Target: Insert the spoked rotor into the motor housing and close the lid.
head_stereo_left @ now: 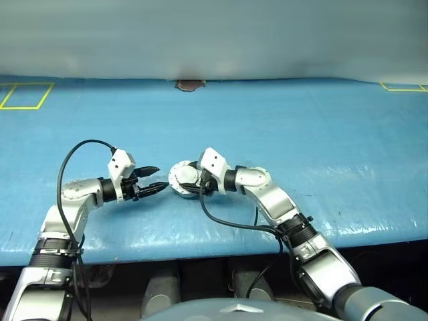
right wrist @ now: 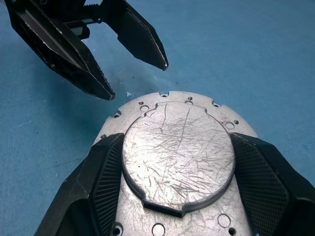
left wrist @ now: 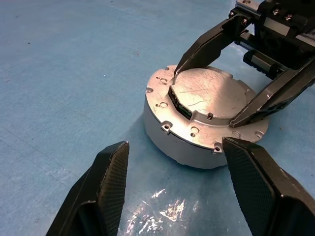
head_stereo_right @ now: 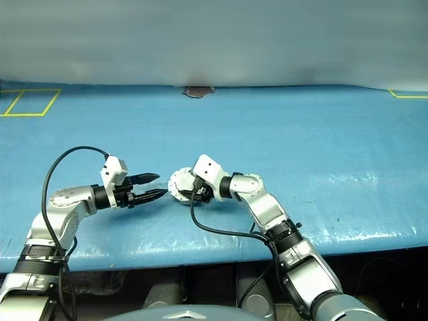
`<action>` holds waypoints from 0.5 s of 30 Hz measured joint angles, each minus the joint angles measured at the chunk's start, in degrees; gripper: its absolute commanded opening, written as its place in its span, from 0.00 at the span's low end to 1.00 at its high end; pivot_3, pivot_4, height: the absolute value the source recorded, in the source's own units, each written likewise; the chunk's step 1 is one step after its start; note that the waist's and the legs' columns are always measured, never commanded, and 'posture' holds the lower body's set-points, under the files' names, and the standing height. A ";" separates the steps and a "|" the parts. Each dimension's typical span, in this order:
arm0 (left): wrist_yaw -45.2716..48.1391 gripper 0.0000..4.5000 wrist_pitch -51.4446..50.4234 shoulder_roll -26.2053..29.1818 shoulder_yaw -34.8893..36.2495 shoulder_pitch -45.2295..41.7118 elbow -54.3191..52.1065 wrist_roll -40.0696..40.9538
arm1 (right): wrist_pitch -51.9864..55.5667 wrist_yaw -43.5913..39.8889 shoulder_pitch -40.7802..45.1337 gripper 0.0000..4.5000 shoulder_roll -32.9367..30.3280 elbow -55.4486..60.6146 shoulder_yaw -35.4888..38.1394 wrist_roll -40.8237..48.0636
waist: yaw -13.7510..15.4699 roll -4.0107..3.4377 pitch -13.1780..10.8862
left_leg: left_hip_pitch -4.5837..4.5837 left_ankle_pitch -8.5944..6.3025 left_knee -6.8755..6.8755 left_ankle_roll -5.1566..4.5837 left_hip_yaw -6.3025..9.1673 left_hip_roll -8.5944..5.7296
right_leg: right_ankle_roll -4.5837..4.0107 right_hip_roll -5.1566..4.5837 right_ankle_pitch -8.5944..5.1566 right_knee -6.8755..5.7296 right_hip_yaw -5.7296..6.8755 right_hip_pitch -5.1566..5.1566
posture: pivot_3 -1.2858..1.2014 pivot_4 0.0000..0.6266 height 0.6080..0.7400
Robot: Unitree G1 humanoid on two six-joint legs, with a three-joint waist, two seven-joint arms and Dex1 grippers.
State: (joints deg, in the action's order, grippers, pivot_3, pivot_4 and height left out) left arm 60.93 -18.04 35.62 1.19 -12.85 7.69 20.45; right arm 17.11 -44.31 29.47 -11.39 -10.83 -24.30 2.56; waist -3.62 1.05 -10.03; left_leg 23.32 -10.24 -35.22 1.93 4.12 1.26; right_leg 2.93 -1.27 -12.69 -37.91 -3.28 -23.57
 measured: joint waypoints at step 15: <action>0.04 0.73 -0.16 -1.21 -0.60 0.50 -0.85 -0.01 | 0.31 -0.49 1.82 0.67 -1.25 -0.15 -0.90 -0.38 | 0.23 0.00 0.00 | 0.17 0.01 -0.12 0.00 0.01 -0.01 | 0.02 -0.02 0.01 0.02 0.02 -0.08 | 0.52 0.24 1.00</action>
State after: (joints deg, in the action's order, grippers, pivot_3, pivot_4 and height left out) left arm 60.97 -18.20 34.41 0.59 -12.34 6.84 20.44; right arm 17.42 -44.80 31.29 -12.64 -10.98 -25.19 2.19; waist -3.39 1.05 -10.03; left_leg 23.49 -10.23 -35.34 1.92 4.14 1.25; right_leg 2.95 -1.29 -12.68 -37.89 -3.26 -23.65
